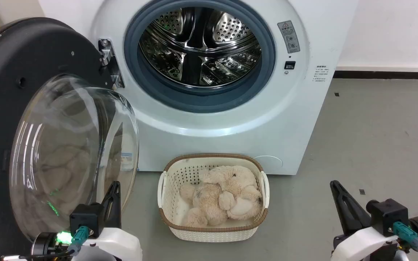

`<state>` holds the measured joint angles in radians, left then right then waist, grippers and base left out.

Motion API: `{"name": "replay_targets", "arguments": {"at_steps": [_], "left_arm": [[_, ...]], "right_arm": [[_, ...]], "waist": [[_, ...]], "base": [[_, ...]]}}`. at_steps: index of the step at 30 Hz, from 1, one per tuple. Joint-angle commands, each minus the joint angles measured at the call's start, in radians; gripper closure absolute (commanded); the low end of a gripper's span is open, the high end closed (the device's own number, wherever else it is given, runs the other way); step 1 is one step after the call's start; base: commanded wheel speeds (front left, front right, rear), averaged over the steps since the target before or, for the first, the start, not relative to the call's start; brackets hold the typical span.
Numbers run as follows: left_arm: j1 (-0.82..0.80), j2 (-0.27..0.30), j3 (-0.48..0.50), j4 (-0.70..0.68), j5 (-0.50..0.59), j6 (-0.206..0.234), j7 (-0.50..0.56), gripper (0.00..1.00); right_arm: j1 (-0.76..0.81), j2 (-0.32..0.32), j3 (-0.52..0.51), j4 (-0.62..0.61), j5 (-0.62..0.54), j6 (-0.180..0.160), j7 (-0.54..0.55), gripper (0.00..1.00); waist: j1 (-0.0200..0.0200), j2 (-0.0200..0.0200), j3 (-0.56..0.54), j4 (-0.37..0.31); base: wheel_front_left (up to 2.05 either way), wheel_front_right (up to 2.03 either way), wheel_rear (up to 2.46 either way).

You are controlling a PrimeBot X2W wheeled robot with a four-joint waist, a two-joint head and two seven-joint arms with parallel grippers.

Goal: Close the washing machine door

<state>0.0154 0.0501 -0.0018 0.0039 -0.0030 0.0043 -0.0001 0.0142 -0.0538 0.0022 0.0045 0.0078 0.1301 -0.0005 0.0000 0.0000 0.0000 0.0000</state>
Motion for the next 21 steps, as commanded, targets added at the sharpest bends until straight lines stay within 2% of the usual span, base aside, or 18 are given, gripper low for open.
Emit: {"name": "replay_targets", "arguments": {"at_steps": [1, 19, 20, 21], "left_arm": [[-0.015, 0.000, 0.002, -0.004, 0.003, -0.004, 0.000, 1.00], [-0.015, 0.000, 0.002, -0.004, 0.003, -0.004, 0.000, 1.00], [0.000, 0.000, 0.000, 0.000, 0.000, 0.000, 0.000, 0.00], [0.000, 0.000, 0.000, 0.001, 0.000, 0.001, 0.000, 0.00]], "right_arm": [[-0.014, 0.004, -0.002, -0.005, -0.008, 0.001, 0.000, 1.00], [-0.014, 0.004, -0.002, -0.005, -0.008, 0.001, 0.000, 1.00], [0.000, 0.000, 0.000, 0.000, 0.000, 0.000, 0.000, 0.00], [0.000, 0.000, 0.000, 0.001, 0.001, 0.000, 0.000, 0.00]], "waist": [[0.0000, 0.0000, 0.000, 0.000], [0.0000, 0.0000, 0.000, 0.000], [0.0000, 0.0000, 0.000, 0.000], [0.0000, 0.0000, 0.000, 0.000]], "base": [[0.00, 0.00, 0.00], [0.00, 0.00, 0.00], [0.00, 0.00, 0.00], [0.00, 0.00, 0.00]]}}
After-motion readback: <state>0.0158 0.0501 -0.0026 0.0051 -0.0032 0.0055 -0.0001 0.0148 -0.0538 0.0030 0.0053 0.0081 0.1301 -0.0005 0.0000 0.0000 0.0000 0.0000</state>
